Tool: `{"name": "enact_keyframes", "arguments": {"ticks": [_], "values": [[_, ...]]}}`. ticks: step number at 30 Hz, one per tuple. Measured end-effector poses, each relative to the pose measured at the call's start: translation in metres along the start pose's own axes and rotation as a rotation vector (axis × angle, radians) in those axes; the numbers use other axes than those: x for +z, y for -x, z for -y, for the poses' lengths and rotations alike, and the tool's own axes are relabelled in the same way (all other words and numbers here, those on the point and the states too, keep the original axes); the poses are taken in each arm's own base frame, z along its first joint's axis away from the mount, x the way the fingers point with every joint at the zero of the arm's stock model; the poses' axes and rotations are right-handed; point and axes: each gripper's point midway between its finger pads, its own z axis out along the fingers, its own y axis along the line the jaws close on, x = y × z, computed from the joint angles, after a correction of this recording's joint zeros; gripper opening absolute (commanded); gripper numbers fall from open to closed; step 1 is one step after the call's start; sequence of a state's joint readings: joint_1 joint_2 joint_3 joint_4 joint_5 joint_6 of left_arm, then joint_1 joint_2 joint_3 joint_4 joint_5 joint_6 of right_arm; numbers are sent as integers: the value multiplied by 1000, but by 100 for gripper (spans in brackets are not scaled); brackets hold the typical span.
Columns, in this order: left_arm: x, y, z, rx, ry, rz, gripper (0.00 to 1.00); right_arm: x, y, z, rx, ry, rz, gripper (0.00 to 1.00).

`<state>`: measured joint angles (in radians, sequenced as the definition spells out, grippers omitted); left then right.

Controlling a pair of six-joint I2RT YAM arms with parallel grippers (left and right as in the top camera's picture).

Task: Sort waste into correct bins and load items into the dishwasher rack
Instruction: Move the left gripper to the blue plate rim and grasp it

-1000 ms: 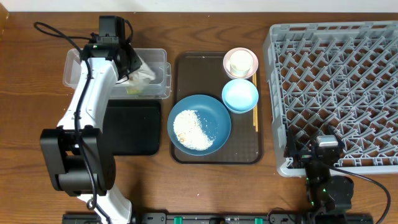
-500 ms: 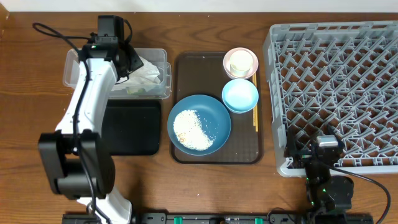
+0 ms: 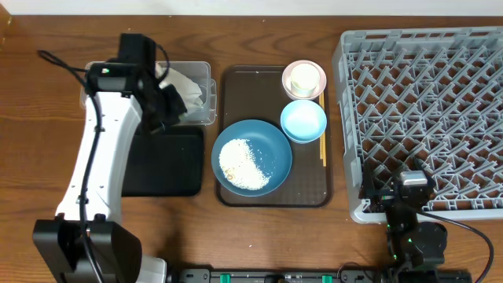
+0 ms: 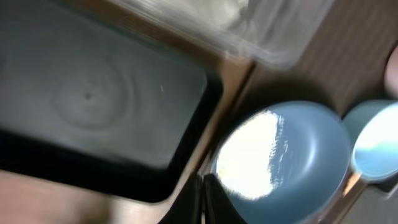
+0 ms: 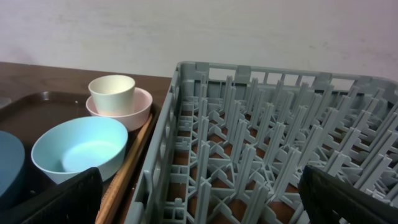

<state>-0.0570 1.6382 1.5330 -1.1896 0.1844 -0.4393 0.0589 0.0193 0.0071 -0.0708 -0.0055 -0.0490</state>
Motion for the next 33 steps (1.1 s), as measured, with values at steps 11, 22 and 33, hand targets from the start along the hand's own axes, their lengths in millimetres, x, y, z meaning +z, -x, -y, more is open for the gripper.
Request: {"name": "enact_keyframes", "arguments": {"ticks": [11, 22, 33], "values": [[8, -80, 53, 353, 17, -149, 12, 0, 0, 0, 0, 0, 0, 99], [20, -178, 103, 681, 10, -236, 52, 0, 0, 0, 0, 0, 0, 99], [36, -232, 159, 899, -121, -134, 66, 0, 0, 0, 0, 0, 0, 99]]}}
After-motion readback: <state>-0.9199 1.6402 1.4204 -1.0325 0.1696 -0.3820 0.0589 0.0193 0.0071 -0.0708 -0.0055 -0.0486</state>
